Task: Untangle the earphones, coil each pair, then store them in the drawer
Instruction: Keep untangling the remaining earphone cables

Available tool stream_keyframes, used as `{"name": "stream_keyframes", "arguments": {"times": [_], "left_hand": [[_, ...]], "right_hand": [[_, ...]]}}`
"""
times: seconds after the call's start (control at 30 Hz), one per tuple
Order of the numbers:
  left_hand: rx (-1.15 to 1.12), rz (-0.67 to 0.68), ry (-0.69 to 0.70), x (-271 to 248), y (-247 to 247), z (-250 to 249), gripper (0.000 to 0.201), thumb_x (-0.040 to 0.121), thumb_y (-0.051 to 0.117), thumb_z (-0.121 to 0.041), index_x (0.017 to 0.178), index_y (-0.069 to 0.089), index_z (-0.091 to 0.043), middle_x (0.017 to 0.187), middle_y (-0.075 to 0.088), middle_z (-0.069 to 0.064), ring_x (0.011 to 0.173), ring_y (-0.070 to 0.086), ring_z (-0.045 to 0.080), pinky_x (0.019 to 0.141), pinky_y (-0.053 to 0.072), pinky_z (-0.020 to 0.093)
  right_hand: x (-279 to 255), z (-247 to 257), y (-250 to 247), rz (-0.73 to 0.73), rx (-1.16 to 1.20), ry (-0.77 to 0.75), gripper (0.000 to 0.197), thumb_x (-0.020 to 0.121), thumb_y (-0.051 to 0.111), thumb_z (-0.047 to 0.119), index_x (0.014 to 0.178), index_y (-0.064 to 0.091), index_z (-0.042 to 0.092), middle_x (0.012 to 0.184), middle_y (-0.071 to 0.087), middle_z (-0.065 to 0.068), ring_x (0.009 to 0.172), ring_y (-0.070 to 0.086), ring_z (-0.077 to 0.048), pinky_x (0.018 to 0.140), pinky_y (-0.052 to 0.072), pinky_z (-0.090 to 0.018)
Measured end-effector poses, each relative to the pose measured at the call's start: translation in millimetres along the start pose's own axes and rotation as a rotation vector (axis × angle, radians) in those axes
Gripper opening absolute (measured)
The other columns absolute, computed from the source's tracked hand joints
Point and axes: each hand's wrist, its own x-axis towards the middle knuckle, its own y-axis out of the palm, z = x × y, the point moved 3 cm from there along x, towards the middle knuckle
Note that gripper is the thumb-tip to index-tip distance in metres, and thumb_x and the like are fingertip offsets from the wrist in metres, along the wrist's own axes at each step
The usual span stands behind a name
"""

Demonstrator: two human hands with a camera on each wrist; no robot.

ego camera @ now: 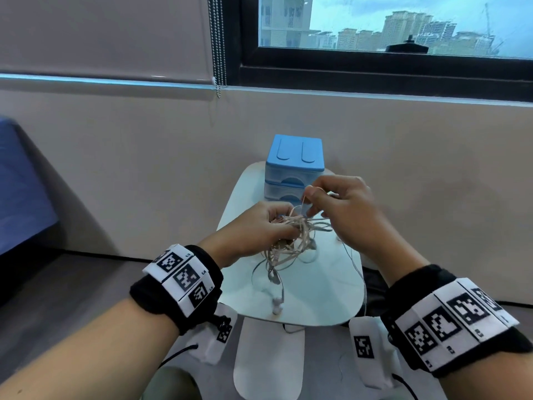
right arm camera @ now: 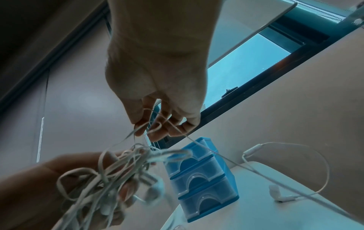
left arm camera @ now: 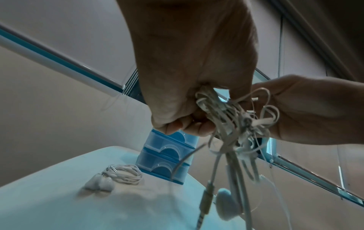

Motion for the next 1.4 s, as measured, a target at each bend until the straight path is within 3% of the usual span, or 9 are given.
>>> {"name": "stream_keyframes", "arguments": {"times": [0.1,0.23,0.37,0.53,0.67,0.8,1.03,1.17,1.4], "left_hand": [[-0.013,0.056,-0.014,0,1,-3,0.014,0.1,0.062,-0.012,0.092,0.073,-0.01,0.082,0.065,0.0,0.076,0.058,0.009,0.075,0.047,0.021],[-0.026,0.073,-0.015,1,-2,-2,0.016,0.096,0.063,-0.005,0.088,0.074,-0.013,0.084,0.067,0.0,0.084,0.058,0.012,0.083,0.046,0.025],[-0.016,0.058,0.007,1,0,0,0.01,0.095,0.067,-0.007,0.098,0.074,0.0,0.091,0.071,0.004,0.089,0.062,0.013,0.087,0.047,0.027],[-0.049,0.013,-0.045,2,2,6,0.02,0.098,0.067,-0.02,0.098,0.076,-0.002,0.086,0.071,0.003,0.081,0.062,0.012,0.081,0.049,0.027],[-0.116,0.005,-0.104,2,1,10,0.029,0.096,0.069,-0.024,0.106,0.075,0.002,0.097,0.077,0.017,0.084,0.064,0.016,0.08,0.046,0.026],[-0.175,-0.027,-0.153,3,-1,12,0.033,0.095,0.065,-0.019,0.114,0.071,0.007,0.101,0.074,0.019,0.088,0.058,0.026,0.077,0.044,0.029],[-0.196,-0.033,-0.192,4,2,14,0.041,0.087,0.063,-0.021,0.112,0.068,0.011,0.096,0.064,0.019,0.088,0.049,0.028,0.076,0.038,0.038],[-0.206,-0.084,-0.212,5,2,16,0.027,0.097,0.061,-0.011,0.114,0.07,0.008,0.095,0.067,0.017,0.088,0.052,0.027,0.071,0.041,0.031],[-0.294,-0.088,-0.182,4,1,16,0.024,0.094,0.063,-0.001,0.116,0.073,0.001,0.121,0.07,0.027,0.094,0.061,0.027,0.082,0.048,0.033]], "right_hand": [[-1,0,-4,-0.06,0.255,0.058,0.029,0.102,0.058,0.009,0.078,0.061,-0.008,0.077,0.068,-0.022,0.059,0.068,-0.028,0.054,0.052,-0.027],[-7,-2,-7,-0.112,0.416,0.16,0.024,0.105,0.051,0.009,0.086,0.06,-0.002,0.067,0.063,-0.018,0.047,0.06,-0.018,0.044,0.045,-0.022],[-4,-17,-4,-0.098,0.262,0.2,0.027,0.103,0.057,0.013,0.081,0.062,-0.001,0.061,0.064,-0.006,0.047,0.052,-0.012,0.048,0.043,-0.024],[-11,-16,-8,0.059,0.115,0.134,0.01,0.095,0.07,0.02,0.088,0.066,0.015,0.052,0.052,0.012,0.052,0.045,-0.008,0.061,0.036,-0.031],[-21,-8,-14,0.204,0.161,0.001,0.015,0.093,0.073,0.015,0.094,0.059,0.01,0.057,0.036,0.004,0.058,0.029,-0.018,0.055,0.027,-0.03],[-25,-13,-17,0.329,0.01,-0.039,0.016,0.08,0.076,0.017,0.077,0.06,0.015,0.066,0.033,0.001,0.064,0.031,-0.017,0.063,0.029,-0.034],[-31,-26,-8,0.222,-0.316,-0.034,0.019,0.073,0.087,0.046,0.078,0.073,0.034,0.082,0.046,0.011,0.075,0.046,-0.005,0.067,0.037,-0.02],[-28,-30,-4,0.176,-0.3,-0.032,0.016,0.079,0.083,0.041,0.078,0.071,0.03,0.079,0.046,0.01,0.07,0.044,-0.007,0.065,0.038,-0.024],[-21,-37,-3,0.261,-0.097,0.107,0.017,0.088,0.076,0.021,0.075,0.065,0.018,0.054,0.042,0.017,0.058,0.036,-0.008,0.063,0.034,-0.03]]}}
